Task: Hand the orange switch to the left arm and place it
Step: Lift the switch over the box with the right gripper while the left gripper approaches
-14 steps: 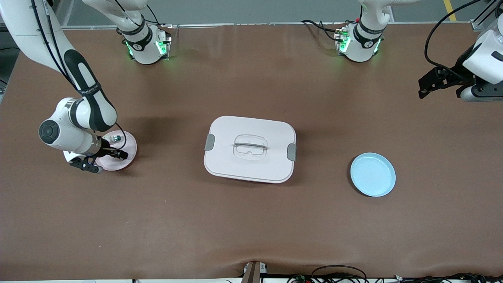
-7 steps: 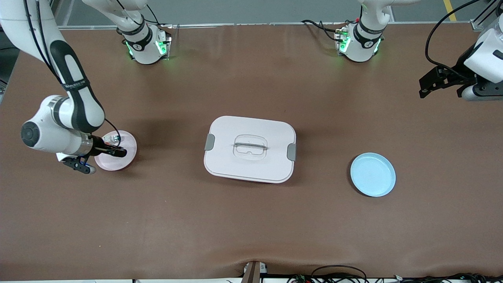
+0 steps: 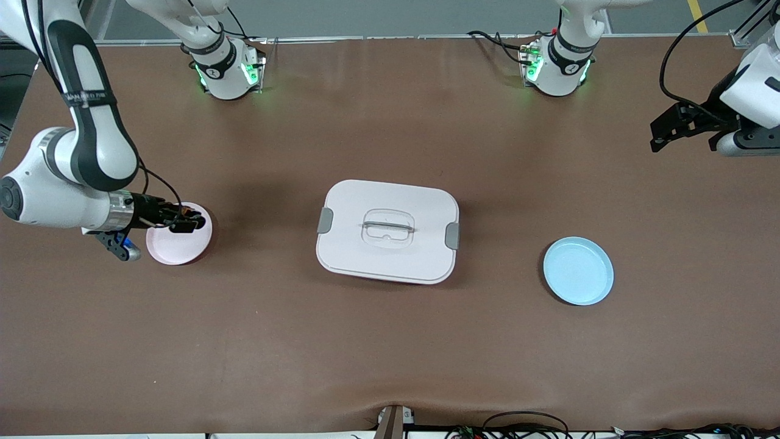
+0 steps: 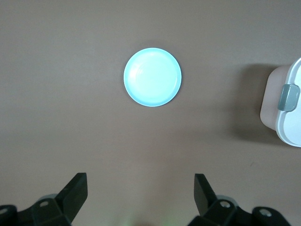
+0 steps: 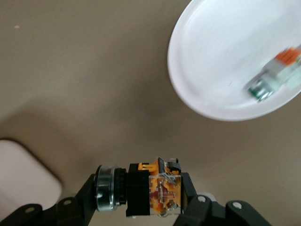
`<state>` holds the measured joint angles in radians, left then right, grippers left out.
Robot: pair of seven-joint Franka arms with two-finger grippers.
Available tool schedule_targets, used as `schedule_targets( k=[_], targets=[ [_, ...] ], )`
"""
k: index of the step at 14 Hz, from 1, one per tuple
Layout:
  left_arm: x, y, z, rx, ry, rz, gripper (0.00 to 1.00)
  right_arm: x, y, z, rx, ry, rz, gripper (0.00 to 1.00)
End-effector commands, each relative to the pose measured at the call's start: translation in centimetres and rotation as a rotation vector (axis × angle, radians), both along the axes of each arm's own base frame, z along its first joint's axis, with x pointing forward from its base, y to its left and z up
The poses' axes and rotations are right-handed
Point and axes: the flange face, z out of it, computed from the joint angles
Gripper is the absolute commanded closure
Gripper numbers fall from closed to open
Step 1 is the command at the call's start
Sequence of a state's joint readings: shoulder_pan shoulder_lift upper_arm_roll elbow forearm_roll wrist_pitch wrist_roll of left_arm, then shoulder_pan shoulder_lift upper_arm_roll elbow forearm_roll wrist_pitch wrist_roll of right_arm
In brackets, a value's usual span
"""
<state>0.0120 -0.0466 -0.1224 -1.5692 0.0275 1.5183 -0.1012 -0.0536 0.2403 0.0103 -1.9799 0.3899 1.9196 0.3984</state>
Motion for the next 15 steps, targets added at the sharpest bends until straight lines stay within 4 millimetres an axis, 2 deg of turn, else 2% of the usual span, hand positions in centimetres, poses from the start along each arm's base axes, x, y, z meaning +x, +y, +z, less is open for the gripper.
schedule_targets(
  k=[1, 3, 7, 9, 11, 14, 15],
  targets=[
    [-0.3, 0.1, 0.8, -0.018, -0.005, -0.013, 0.00, -0.9, 4.7, 3.3, 0.030, 0.040, -0.102, 1.00],
    [-0.5, -0.1, 1.1, -0.021, -0.008, -0.016, 0.00, -1.3, 8.7, 5.5, 0.046, 0.066, -0.167, 1.00],
    [-0.7, -1.1, 1.2, -0.113, 0.000, -0.021, 0.00, -1.6, 18.0, 9.0, 0.027, 0.110, -0.268, 1.00],
    [-0.9, -1.9, 1.3, -0.145, 0.004, -0.031, 0.00, -1.3, 20.9, 11.3, 0.062, 0.128, -0.334, 1.00],
    [-1.1, -3.5, 1.3, -0.175, 0.009, -0.058, 0.00, -1.2, 23.5, 13.8, 0.085, 0.134, -0.380, 1.00],
    [-1.3, -4.2, 1.5, -0.239, 0.005, -0.127, 0.00, -1.4, 28.9, 18.2, 0.115, 0.154, -0.463, 1.00],
    [-1.4, -4.5, 1.4, -0.272, 0.011, -0.136, 0.00, -1.1, 29.9, 19.4, 0.122, 0.154, -0.487, 1.00]
  ],
)
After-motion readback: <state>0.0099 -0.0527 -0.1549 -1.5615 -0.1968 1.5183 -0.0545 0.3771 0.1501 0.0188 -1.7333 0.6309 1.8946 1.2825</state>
